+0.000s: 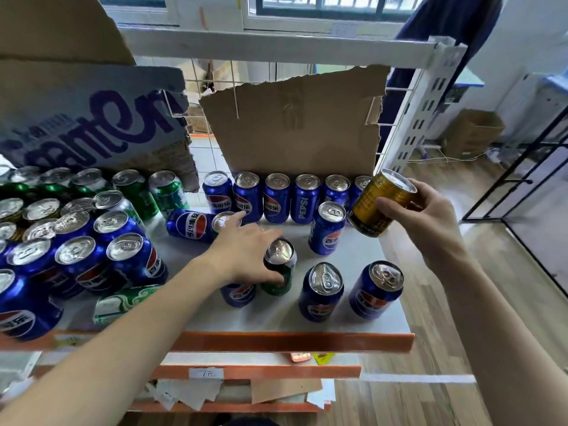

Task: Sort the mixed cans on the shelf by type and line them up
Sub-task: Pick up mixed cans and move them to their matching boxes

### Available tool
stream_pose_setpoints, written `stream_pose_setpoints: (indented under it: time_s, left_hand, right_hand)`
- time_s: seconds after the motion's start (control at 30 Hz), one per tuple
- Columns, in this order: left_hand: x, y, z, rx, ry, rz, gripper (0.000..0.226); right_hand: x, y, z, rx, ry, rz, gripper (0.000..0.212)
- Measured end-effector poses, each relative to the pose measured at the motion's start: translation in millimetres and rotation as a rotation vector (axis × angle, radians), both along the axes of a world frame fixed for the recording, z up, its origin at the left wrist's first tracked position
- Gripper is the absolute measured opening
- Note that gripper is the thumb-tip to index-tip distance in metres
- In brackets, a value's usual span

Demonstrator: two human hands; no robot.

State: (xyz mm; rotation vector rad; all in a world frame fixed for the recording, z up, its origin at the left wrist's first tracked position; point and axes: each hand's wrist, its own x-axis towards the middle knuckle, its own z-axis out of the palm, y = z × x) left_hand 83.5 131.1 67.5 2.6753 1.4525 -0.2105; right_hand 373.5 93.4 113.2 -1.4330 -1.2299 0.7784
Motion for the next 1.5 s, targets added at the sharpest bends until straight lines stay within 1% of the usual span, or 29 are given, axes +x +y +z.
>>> stream_pose_setpoints:
  time_s: [0.07, 0.17, 0.27, 0.37, 0.43, 0.5, 0.57, 0.6, 0.67, 0.77, 0.87, 0.93, 0.97, 1.03, 1.07, 1.1, 1.2, 1.23, 1.33, 1.5]
  left_hand:
    - [1.6, -1.0, -2.2, -0.002, -0.079, 0.009, 0.081]
    - [-1.1, -3.3, -3.3, -0.025, -0.232, 0.041, 0.079]
    - [-4.7, -8.0, 4.8, -0.071, -0.498, 0.144, 0.079]
    - [-11.6, -12.6, 18.9, -0.166, -0.830, 0.293, 0.076]
    - [-19.3, -17.8, 29.8, -0.224, -1.045, 0.367, 0.069]
    - [-27.6, -26.5, 43.2, -0.215, -1.227, 0.401, 0.053]
    - [-38.3, -36.9, 55.6, -0.181, -1.346, 0.420, 0.042]
    - [-45.4, -41.5, 59.3, -0.163, -1.388, 0.445, 0.042]
    - [-62.6, -50.0, 62.9, -0.120, -1.439, 0.499, 0.047]
    - [-89.1, -63.6, 68.1, -0.022, -1.432, 0.535, 0.053]
    - [-118.5, -77.9, 73.4, 0.075, -1.425, 0.578, 0.045]
    - [-142.3, -84.0, 71.5, 0.126, -1.446, 0.600, 0.051]
    - [-155.1, -87.3, 70.8, 0.150, -1.459, 0.611, 0.054]
    - [-181.2, -94.2, 70.6, 0.180, -1.482, 0.613, 0.049]
    - [-194.4, -97.4, 71.0, 0.194, -1.487, 0.615, 0.047]
    - [-208.9, -100.5, 71.5, 0.210, -1.492, 0.618, 0.046]
    - [-255.3, -109.3, 73.1, 0.251, -1.487, 0.621, 0.041]
    - [-271.7, -111.7, 73.7, 0.259, -1.482, 0.622, 0.039]
    - [-318.8, -119.5, 75.0, 0.266, -1.473, 0.612, 0.036]
    - [-398.5, -129.2, 70.9, 0.279, -1.481, 0.626, 0.046]
  right_hand:
    - [-4.4, -5.3, 0.6, -0.001, 0.014, 0.030, 0.054]
    - [-11.1, -10.0, -1.6, -0.011, 0.033, 0.071, 0.060]
    - [-20.6, -11.7, -3.8, -0.001, 0.019, 0.097, 0.059]
    - [-31.0, -11.0, -2.6, -0.001, 0.014, 0.126, 0.055]
    - [-39.2, -9.1, -1.1, 0.001, -0.007, 0.162, 0.058]
    - [-50.6, -6.2, 1.1, 0.020, -0.023, 0.191, 0.056]
    - [-65.4, -3.6, 3.8, 0.057, -0.036, 0.218, 0.051]
    - [-73.9, -3.3, 5.9, 0.071, -0.047, 0.238, 0.053]
    - [-92.7, -3.1, 11.0, 0.081, -0.046, 0.290, 0.057]
    - [-124.9, -4.0, 17.8, 0.102, -0.026, 0.369, 0.049]
    - [-161.9, -4.1, 21.4, 0.131, -0.052, 0.421, 0.047]
    - [-186.6, -3.7, 21.1, 0.128, -0.033, 0.473, 0.049]
    - [-199.9, -3.9, 21.0, 0.129, -0.024, 0.492, 0.053]
    - [-227.5, -4.8, 20.2, 0.129, -0.023, 0.506, 0.069]
    - [-241.9, -6.0, 20.4, 0.129, -0.020, 0.507, 0.073]
    - [-257.5, -7.7, 21.2, 0.132, -0.016, 0.508, 0.072]
    - [-306.3, -15.4, 27.5, 0.147, -0.028, 0.533, 0.047]
    - [-322.1, -17.8, 28.8, 0.146, -0.040, 0.541, 0.044]
    - [-368.4, -23.7, 30.9, 0.146, -0.074, 0.539, 0.052]
    - [-441.6, -32.3, 28.6, 0.185, -0.062, 0.529, 0.047]
